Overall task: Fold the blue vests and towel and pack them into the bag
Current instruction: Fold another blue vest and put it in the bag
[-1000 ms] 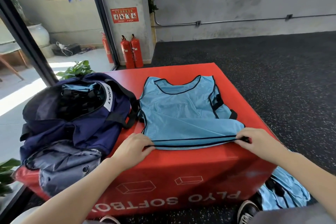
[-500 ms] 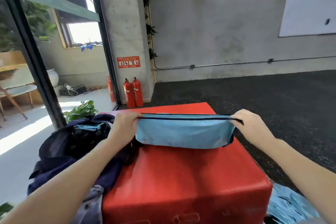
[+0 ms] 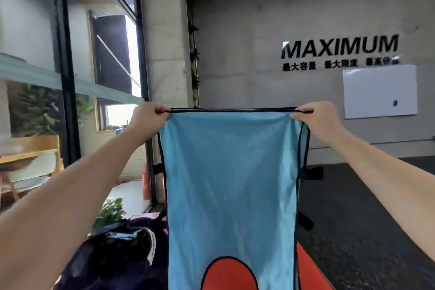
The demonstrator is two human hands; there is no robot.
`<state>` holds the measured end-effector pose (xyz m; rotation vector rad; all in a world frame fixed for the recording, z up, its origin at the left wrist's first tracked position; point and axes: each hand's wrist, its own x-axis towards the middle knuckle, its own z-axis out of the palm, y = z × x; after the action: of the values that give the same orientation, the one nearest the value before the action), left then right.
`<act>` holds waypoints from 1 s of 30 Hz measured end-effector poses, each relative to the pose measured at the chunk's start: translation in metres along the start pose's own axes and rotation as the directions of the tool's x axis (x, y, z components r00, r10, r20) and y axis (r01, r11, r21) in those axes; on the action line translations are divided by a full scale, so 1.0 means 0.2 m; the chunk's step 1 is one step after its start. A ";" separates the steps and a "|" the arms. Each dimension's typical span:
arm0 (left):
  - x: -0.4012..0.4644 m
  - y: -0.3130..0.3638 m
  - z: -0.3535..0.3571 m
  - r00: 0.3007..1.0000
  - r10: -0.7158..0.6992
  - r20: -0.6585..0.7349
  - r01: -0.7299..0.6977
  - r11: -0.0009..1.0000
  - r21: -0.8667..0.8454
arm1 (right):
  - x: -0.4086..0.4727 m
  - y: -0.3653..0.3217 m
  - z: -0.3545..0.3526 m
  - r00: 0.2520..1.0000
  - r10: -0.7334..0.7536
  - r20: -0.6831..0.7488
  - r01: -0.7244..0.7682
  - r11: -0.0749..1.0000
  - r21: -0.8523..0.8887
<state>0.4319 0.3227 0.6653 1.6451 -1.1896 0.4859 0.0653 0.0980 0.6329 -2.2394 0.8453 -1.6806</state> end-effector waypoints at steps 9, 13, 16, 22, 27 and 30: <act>0.03 -0.02 -0.17 0.992 -0.058 0.114 0.072 0.990 -0.120 | 0.04 -0.11 -0.03 0.990 0.091 0.111 -0.096 0.994 0.047; -0.01 -0.12 -0.11 0.991 -0.072 0.115 0.081 0.994 -0.071 | 0.03 -0.02 0.06 0.957 0.174 0.233 -0.185 0.982 0.025; -0.05 -0.25 -0.02 0.983 -0.112 0.148 0.120 0.992 -0.049 | 0.01 0.07 0.15 0.928 0.205 0.312 -0.223 0.975 0.023; -0.17 -0.58 0.28 0.956 -0.156 0.250 0.154 0.988 0.030 | -0.09 0.32 0.43 0.877 0.265 0.400 -0.250 0.964 -0.089; -0.38 -0.89 0.59 0.918 -0.206 0.338 0.181 0.978 0.106 | -0.27 0.60 0.72 0.838 0.314 0.446 -0.241 0.947 -0.213; -0.51 -1.04 0.77 0.885 -0.241 0.398 0.173 0.964 0.201 | -0.39 0.77 0.89 0.789 0.358 0.499 -0.258 0.930 -0.260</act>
<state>0.5346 0.2367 0.4227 2.0618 -1.2850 0.0882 0.1690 -0.0131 0.4363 -2.3364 1.1570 -0.7820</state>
